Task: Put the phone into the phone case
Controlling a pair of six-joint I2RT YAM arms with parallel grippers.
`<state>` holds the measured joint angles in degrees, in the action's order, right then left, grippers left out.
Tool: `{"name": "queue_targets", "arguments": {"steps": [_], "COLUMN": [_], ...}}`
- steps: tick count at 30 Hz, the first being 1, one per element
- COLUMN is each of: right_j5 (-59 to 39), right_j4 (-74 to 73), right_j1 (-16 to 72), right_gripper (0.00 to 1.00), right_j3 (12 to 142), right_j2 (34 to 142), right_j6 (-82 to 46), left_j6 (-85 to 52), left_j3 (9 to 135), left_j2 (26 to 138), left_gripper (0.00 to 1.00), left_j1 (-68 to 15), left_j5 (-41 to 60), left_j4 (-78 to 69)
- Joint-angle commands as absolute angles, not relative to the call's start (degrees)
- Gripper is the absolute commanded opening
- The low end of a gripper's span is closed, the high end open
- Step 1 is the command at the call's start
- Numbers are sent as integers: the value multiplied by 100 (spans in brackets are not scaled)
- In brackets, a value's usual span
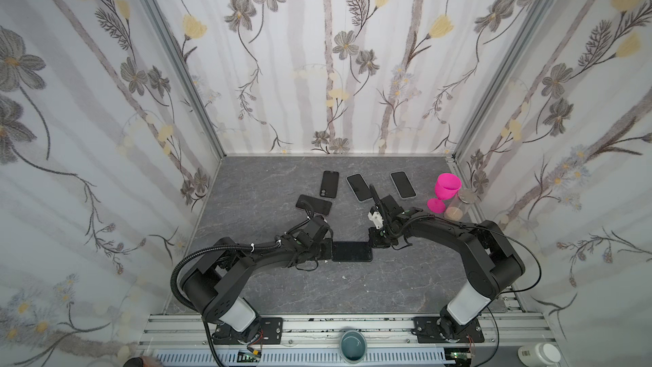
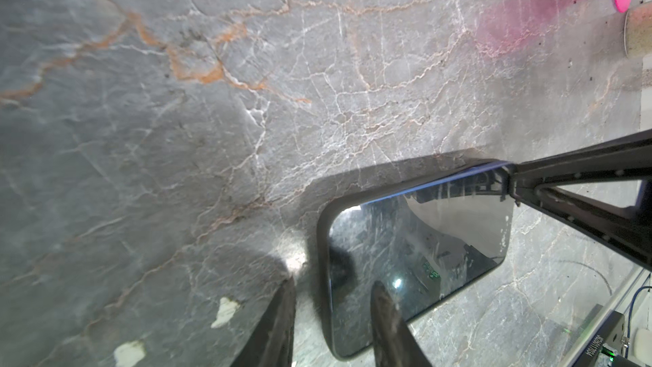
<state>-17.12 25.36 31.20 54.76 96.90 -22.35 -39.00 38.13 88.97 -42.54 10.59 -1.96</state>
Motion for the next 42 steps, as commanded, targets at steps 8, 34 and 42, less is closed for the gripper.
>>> {"name": "queue_targets", "arguments": {"steps": [8,34,42], "right_j5": [-1089,-680,-500], "right_j4": [2979,3137,3214], "right_j1": [3318,3681,3746], "right_gripper": [11,15,13], "right_j3": [5467,5511,5601], "right_j2": [9926,10327,10293], "right_j6": [-2049,-1995,-1994], "left_j6": [-3850,-3877,-3885], "left_j3": [3867,3799,3785], "left_j2": [8935,8920,8911], "left_gripper": [35,35,34], "left_j1": [-4250,-4236,-4243], "left_j5": [1072,1090,1081], "left_j4": [-257,-308,-325]}}
